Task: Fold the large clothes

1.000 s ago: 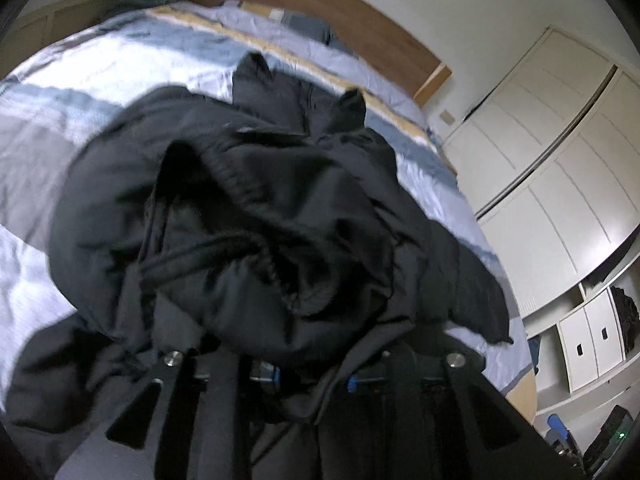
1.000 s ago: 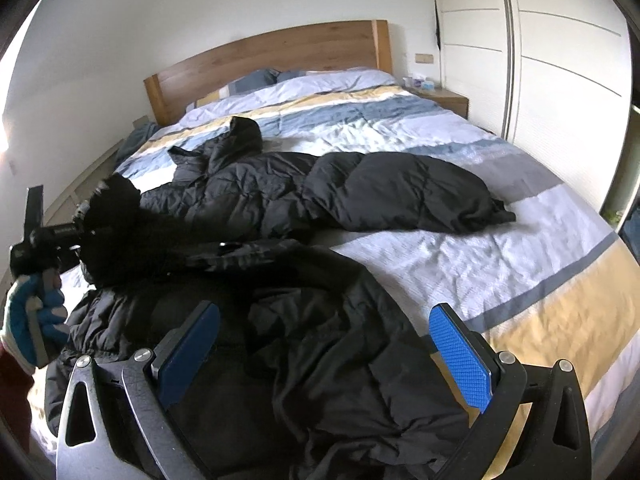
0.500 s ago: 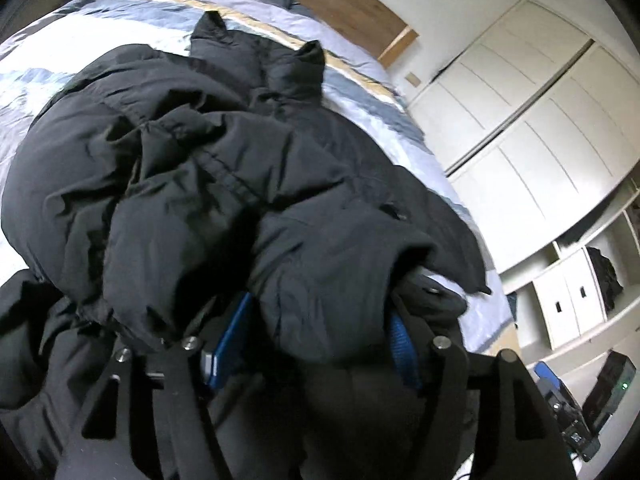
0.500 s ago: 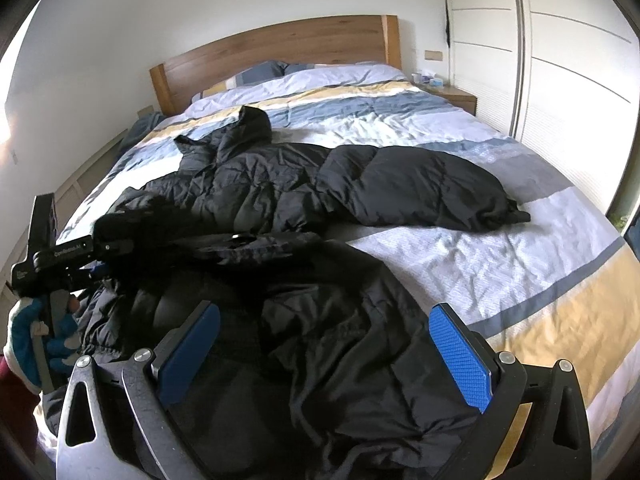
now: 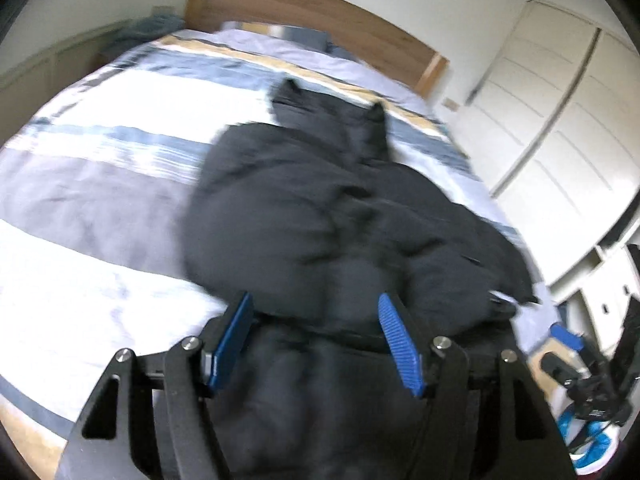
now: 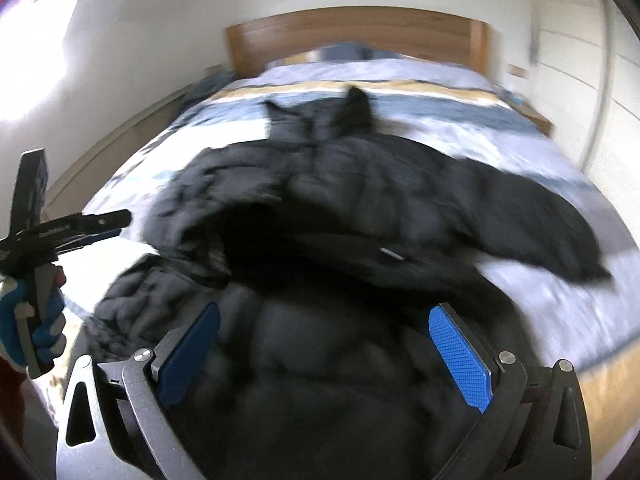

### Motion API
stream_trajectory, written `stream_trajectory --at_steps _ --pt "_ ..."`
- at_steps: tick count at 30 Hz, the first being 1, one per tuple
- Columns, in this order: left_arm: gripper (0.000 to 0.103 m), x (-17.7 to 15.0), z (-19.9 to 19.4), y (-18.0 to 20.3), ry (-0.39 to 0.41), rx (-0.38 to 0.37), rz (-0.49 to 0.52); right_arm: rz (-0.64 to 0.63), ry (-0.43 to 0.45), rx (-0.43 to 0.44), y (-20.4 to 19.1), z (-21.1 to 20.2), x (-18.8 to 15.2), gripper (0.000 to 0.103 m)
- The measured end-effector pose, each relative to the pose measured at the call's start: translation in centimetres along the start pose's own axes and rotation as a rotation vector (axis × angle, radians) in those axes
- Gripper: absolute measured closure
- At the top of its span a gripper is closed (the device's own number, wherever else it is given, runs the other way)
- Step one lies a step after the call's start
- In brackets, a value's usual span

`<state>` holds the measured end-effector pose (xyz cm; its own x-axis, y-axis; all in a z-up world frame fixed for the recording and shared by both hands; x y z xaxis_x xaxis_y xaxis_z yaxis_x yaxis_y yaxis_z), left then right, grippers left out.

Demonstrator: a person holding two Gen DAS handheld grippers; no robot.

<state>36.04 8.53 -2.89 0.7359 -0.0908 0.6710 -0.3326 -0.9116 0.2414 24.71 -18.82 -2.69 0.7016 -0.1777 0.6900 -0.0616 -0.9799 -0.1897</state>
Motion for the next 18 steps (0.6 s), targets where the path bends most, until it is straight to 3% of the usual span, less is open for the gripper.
stream_trajectory --at_steps 5,9,13,18 --pt "0.039 1.9 1.3 -5.1 0.010 0.080 -0.009 -0.121 0.017 0.084 -9.1 4.6 3.7 0.001" --pt "0.039 3.1 4.8 -6.7 -0.007 0.087 -0.025 -0.159 -0.005 0.089 -12.9 9.7 5.3 0.001" --pt "0.039 3.2 9.0 -5.7 -0.054 0.095 0.014 -0.152 -0.069 0.036 -12.0 14.5 4.8 0.002" --pt "0.039 1.3 13.5 -3.8 -0.128 0.100 0.058 -0.166 -0.128 -0.063 -7.5 18.3 3.4 0.002"
Point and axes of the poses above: each gripper's, at about its wrist camera, not at the fingertips, and z roughly the way its jaws point, y to its right, x to its top, the point moved 6 cm from there along z, roughly the way its jaws point, and after that the axes turned 10 degrees about z, right-handed, at the moved point
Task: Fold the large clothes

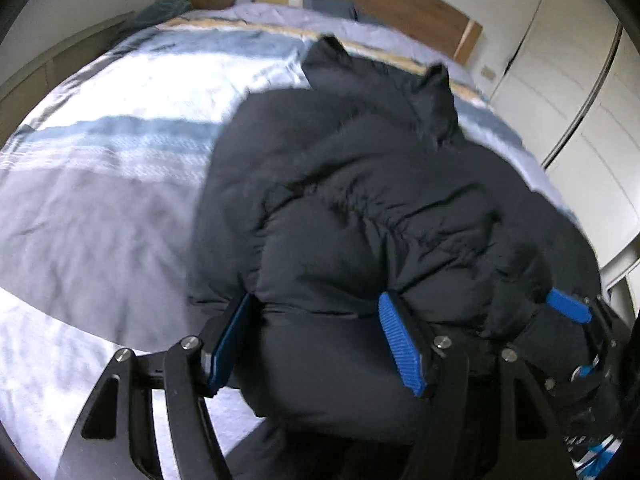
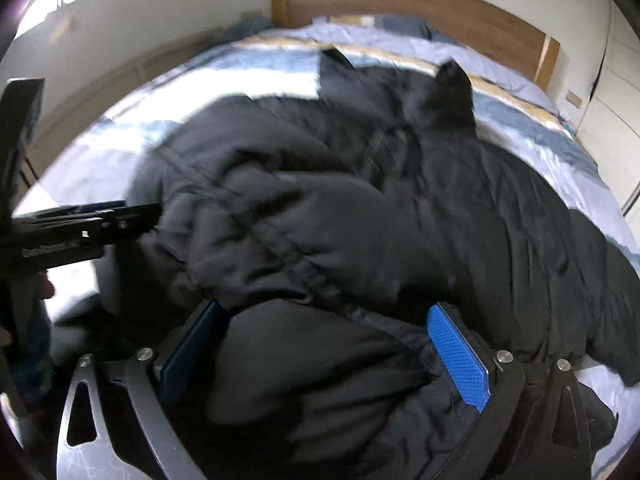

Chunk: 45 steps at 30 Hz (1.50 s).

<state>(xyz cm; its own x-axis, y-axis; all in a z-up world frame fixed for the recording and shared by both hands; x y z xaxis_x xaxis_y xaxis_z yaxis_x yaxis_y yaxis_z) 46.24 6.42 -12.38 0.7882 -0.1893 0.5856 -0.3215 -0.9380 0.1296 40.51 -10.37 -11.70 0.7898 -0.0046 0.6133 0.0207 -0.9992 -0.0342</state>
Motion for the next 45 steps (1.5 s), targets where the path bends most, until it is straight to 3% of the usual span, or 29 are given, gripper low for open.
stream_trajectory --at_steps 4,7,11,15,18,23,28,35,39,45 --pt "0.039 -0.3 -0.2 1.3 -0.012 0.041 0.055 0.044 -0.037 -0.014 3.4 0.7 -1.4 0.002" --pt "0.039 1.0 -2.4 1.8 0.031 0.046 0.073 0.082 -0.063 -0.010 5.2 0.3 -1.7 0.002" --pt "0.039 2.2 -3.6 2.5 0.060 0.071 0.108 0.061 -0.002 -0.005 4.8 -2.7 -0.8 0.005" --pt "0.039 0.4 -2.1 3.0 0.009 0.066 0.087 0.012 0.044 0.049 2.9 -4.2 -0.4 0.005" --pt "0.039 -1.4 -2.0 3.0 0.001 0.081 0.064 -0.009 0.001 0.045 2.4 -2.9 -1.8 0.005" --pt "0.039 -2.6 -4.6 3.5 0.008 0.091 0.046 0.069 -0.069 0.047 5.6 -1.6 -4.1 0.005" --pt "0.039 -3.9 -8.2 4.5 0.045 0.108 0.016 0.116 -0.026 0.059 8.4 -5.0 -4.3 0.004" --pt "0.039 -3.5 -12.0 7.7 0.108 0.076 -0.004 0.272 0.103 0.115 16.0 -11.5 -4.3 0.001" --pt "0.039 -3.8 -12.2 8.9 0.096 0.066 -0.011 0.400 0.170 0.142 22.4 -13.9 -5.0 0.001" --pt "0.039 -4.7 -10.6 9.6 0.067 0.056 -0.078 0.641 0.112 0.109 34.0 -13.6 -8.3 0.000"
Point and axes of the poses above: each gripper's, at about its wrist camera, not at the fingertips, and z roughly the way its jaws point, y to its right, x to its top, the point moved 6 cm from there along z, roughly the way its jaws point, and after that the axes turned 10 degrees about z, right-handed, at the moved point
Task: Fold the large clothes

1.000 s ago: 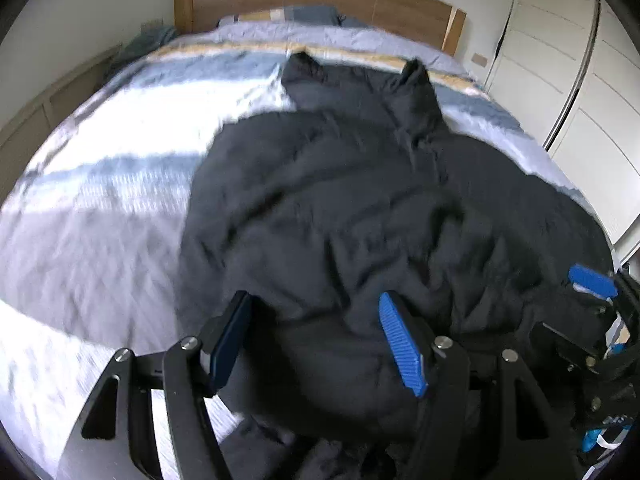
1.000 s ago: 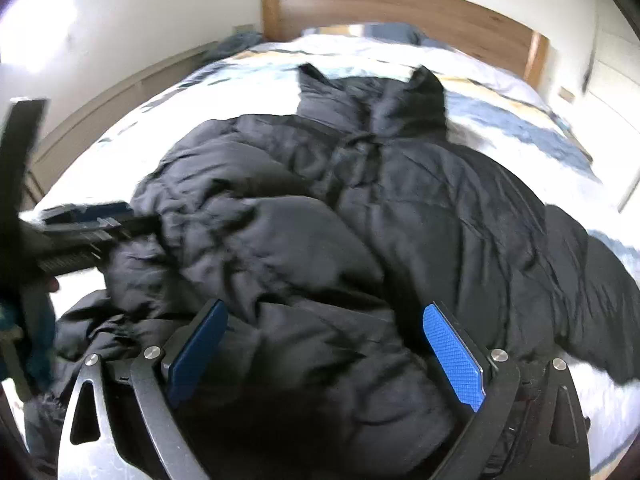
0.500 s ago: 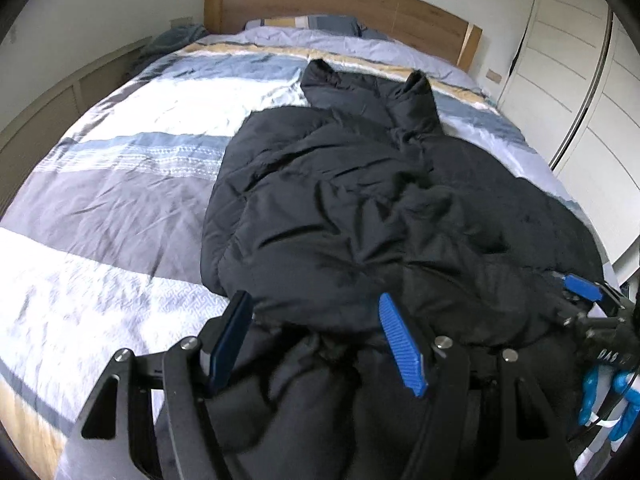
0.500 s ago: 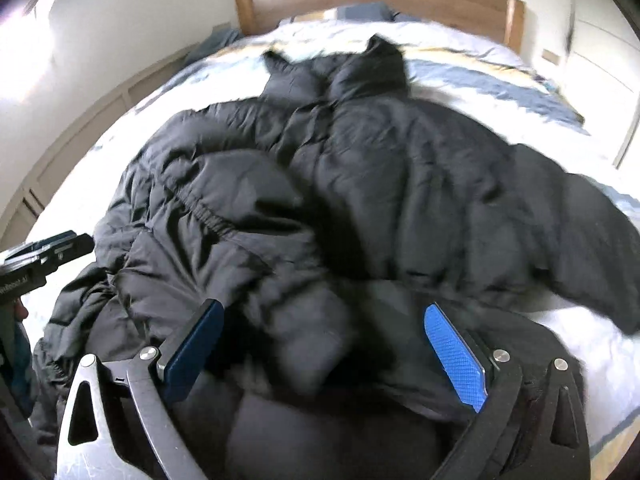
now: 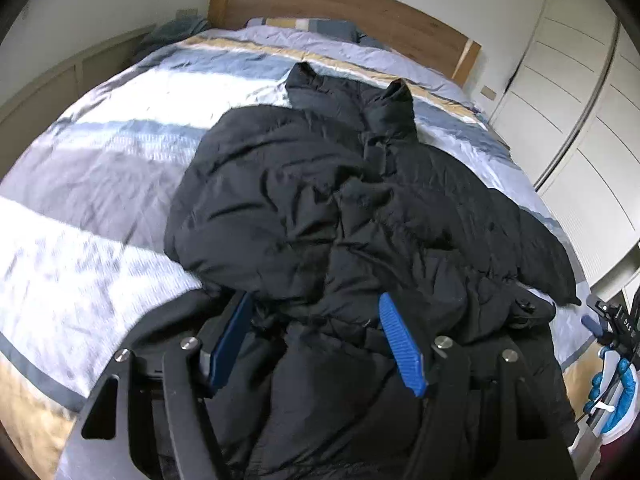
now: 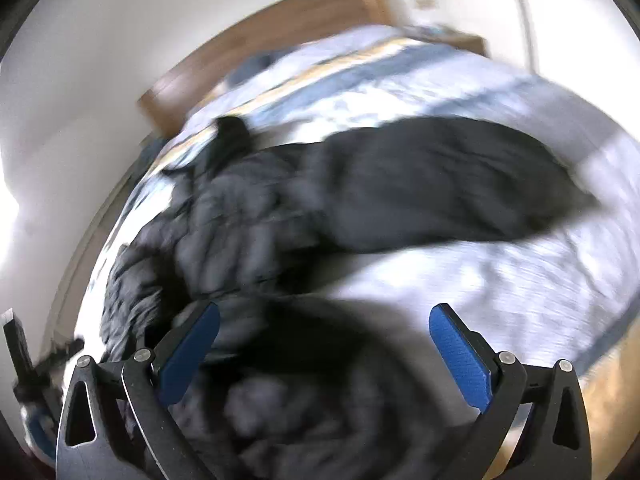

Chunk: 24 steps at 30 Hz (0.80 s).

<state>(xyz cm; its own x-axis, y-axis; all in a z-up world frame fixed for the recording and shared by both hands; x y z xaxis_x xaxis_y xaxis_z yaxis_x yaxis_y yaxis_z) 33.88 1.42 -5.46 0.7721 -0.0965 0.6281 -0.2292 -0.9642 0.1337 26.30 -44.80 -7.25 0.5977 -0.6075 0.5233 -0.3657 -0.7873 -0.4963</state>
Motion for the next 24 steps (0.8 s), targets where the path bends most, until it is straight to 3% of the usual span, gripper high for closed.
stream_trajectory --at_steps 7,19,21,23,24 --pt "0.039 -1.3 1.9 -0.1 -0.043 0.032 -0.036 0.263 0.029 -0.073 10.7 1.9 4.5 0.001" --pt "0.039 -2.0 3.9 -2.2 -0.080 0.071 -0.072 0.602 0.033 -0.007 17.8 8.6 8.4 0.017" --pt "0.039 -2.0 4.1 -2.2 -0.081 0.065 -0.076 0.647 0.052 0.016 18.5 8.6 8.8 0.029" --pt "0.039 -2.0 4.2 -2.2 -0.080 0.062 -0.078 0.675 0.060 0.040 18.8 8.8 9.2 0.058" --pt "0.039 -2.0 4.2 -2.2 -0.078 0.061 -0.077 0.682 0.059 0.050 18.9 8.9 9.4 0.062"
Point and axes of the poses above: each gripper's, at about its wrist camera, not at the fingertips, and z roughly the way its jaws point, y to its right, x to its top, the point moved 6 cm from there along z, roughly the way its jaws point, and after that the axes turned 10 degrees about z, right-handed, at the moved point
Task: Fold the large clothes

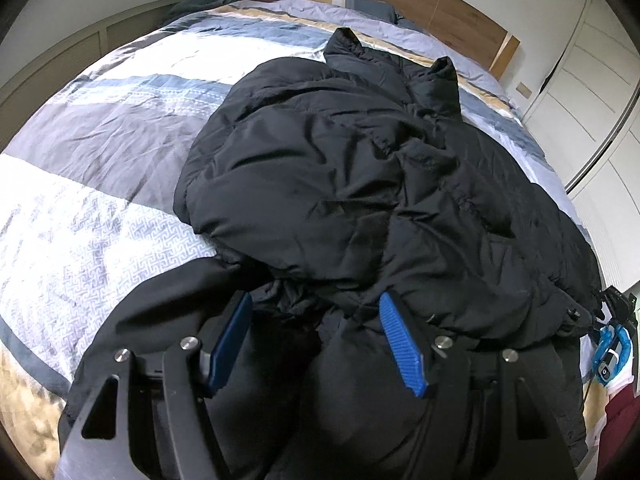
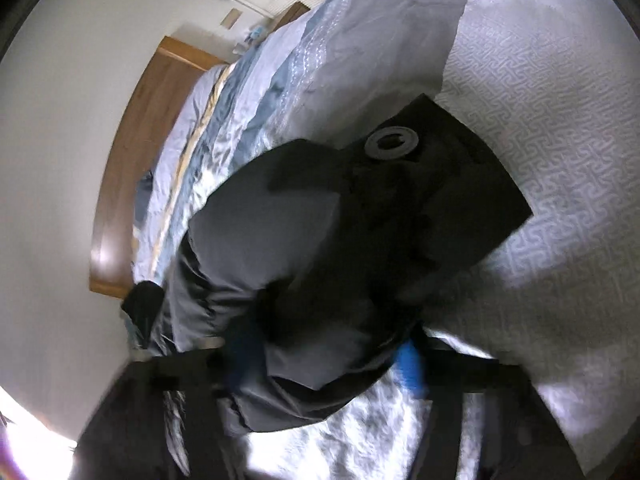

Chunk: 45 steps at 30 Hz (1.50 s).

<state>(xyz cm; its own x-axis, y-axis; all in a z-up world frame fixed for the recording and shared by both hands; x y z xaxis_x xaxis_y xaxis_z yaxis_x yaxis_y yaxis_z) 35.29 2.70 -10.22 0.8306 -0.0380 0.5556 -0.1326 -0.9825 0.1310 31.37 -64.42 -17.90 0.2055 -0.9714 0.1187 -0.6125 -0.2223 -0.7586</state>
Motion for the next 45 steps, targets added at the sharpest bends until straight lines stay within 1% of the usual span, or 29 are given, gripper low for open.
stream_trajectory --at_steps 2,5,7,10,15,18,22,28,33,37,45 --pt "0.039 0.0 0.0 0.0 0.002 -0.002 -0.001 -0.019 0.005 0.004 -0.5 0.0 0.1 0.077" --pt "0.039 -0.1 -0.1 -0.2 0.005 -0.009 -0.004 -0.086 0.037 0.003 -1.6 -0.9 0.0 0.088" --pt "0.039 -0.1 -0.3 -0.3 0.008 -0.014 -0.010 -0.119 0.060 0.007 -2.6 -1.6 -0.1 0.090" --pt "0.039 -0.2 -0.9 -0.7 0.020 -0.021 -0.018 -0.214 0.099 -0.001 -5.1 -2.6 -0.4 0.092" --pt "0.039 -0.2 -1.8 -1.3 0.037 -0.026 -0.033 -0.346 0.131 0.036 -9.5 -4.6 -1.7 0.093" --pt "0.039 -0.2 -2.4 -1.9 0.051 -0.030 -0.047 -0.428 0.139 0.067 -12.2 -5.7 -3.2 0.093" --pt "0.039 -0.5 -3.1 -2.4 0.063 -0.034 -0.056 -0.538 0.132 0.110 -15.5 -6.9 -6.7 0.093" --pt "0.039 -1.2 -4.2 -3.1 0.071 -0.035 -0.062 -0.723 0.091 0.172 -19.6 -8.1 -13.5 0.093" --pt "0.039 -1.5 -4.8 -3.9 0.083 -0.038 -0.081 -0.896 0.046 0.179 -22.1 -7.7 -19.6 0.093" --pt "0.039 -2.0 -5.2 -4.5 0.084 -0.038 -0.093 -1.018 -0.007 0.172 -22.1 -7.1 -24.8 0.093" --pt "0.039 -2.6 -5.2 -5.0 0.079 -0.039 -0.107 -1.193 -0.133 0.110 -19.7 -3.6 -32.2 0.091"
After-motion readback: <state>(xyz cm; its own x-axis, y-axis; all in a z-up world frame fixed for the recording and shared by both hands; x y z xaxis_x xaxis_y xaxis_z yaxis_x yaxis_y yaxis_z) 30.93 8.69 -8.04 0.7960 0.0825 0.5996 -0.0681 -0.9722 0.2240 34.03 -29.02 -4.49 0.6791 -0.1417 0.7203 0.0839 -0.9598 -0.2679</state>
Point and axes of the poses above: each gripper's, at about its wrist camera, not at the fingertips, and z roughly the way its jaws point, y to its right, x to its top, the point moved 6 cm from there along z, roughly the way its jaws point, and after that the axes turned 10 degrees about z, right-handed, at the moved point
